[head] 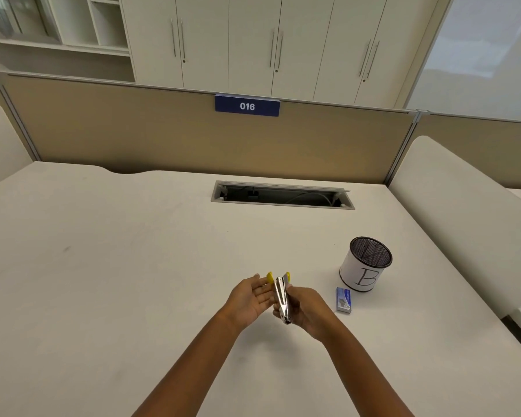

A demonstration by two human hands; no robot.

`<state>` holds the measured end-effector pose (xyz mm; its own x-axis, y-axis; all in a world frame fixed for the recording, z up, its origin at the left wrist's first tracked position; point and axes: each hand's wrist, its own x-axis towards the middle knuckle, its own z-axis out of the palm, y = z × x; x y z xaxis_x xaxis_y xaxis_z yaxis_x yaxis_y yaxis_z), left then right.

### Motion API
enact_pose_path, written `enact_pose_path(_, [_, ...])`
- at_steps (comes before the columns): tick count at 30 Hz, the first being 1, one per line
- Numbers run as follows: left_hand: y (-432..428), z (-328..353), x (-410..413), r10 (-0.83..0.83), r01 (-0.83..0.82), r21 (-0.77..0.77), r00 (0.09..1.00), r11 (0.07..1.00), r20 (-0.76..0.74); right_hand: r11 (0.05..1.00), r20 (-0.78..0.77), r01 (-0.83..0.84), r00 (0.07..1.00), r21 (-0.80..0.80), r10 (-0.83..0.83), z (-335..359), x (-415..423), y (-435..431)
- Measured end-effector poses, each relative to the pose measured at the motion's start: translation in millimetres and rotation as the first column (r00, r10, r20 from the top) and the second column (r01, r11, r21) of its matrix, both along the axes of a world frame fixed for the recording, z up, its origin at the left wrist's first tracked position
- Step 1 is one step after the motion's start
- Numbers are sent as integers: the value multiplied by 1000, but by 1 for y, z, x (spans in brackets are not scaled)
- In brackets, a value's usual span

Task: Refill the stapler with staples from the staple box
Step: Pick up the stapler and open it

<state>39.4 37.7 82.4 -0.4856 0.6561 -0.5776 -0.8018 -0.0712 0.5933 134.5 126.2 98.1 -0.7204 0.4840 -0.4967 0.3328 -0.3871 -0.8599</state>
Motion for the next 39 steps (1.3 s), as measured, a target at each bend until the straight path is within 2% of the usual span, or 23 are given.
enact_pose_path(1, [0, -1, 0, -9, 9, 10, 1000, 1000, 2, 964, 84, -50, 996, 260, 29, -1, -1, 0])
enact_pose_path(2, [1, -2, 0, -20, 20, 15, 1000, 1000, 3, 846, 167, -113, 986, 521, 29, -2, -2, -1])
enact_pose_path(3, [1, -2, 1, -32, 32, 15, 999, 999, 1, 693, 207, -159, 978, 704, 14, -3, -3, -3])
enact_pose_path(4, [1, -2, 1, -46, 46, 16, 999, 999, -5, 596, 212, -174, 977, 784, 7, -3, -3, -5])
enact_pose_path(6, [3, -2, 3, -63, 63, 34, 998, 997, -22, 533, 202, -185, 979, 825, 27, -2, -5, -8])
enact_pose_path(8, [4, -2, 4, -71, 72, 32, 996, 997, -55, 511, 210, -215, 975, 832, 68, -1, -7, -9])
enact_pose_path(13, [8, -1, 10, -147, 93, -201, 949, 975, -278, 513, 187, -213, 977, 832, 101, 0, -16, -11])
enact_pose_path(17, [13, -2, 14, -160, 24, -328, 905, 945, -394, 478, 165, -195, 981, 857, 104, 0, -24, -14])
enact_pose_path(20, [15, -1, 14, -95, -69, -341, 893, 938, -440, 524, 97, -133, 991, 842, 97, -1, -28, -15])
enact_pose_path(23, [14, -1, 12, -51, -94, -307, 900, 947, -432, 710, -17, -24, 999, 703, 51, 0, -28, -18])
enact_pose_path(26, [12, -2, 6, -101, -1, -238, 904, 971, -415, 849, -18, 3, 1000, 528, 7, 0, -27, -16])
enact_pose_path(28, [9, -5, 3, -151, 90, -170, 909, 981, -389, 916, -9, -44, 999, 400, 52, 5, -26, -10])
enact_pose_path(30, [6, -4, 2, -202, 173, -112, 910, 979, -361, 942, -21, -109, 992, 318, 122, 10, -23, -2])
enact_pose_path(32, [5, -5, 2, -245, 215, -119, 885, 969, -396, 944, -18, -130, 990, 303, 142, 11, -22, 2])
enact_pose_path(35, [8, -5, 3, -231, 187, -140, 848, 972, -477, 934, 18, -63, 998, 352, 60, 9, -24, 3])
enact_pose_path(39, [10, -8, 4, -202, 140, -161, 854, 977, -480, 926, 40, 5, 999, 376, -21, 6, -26, 0])
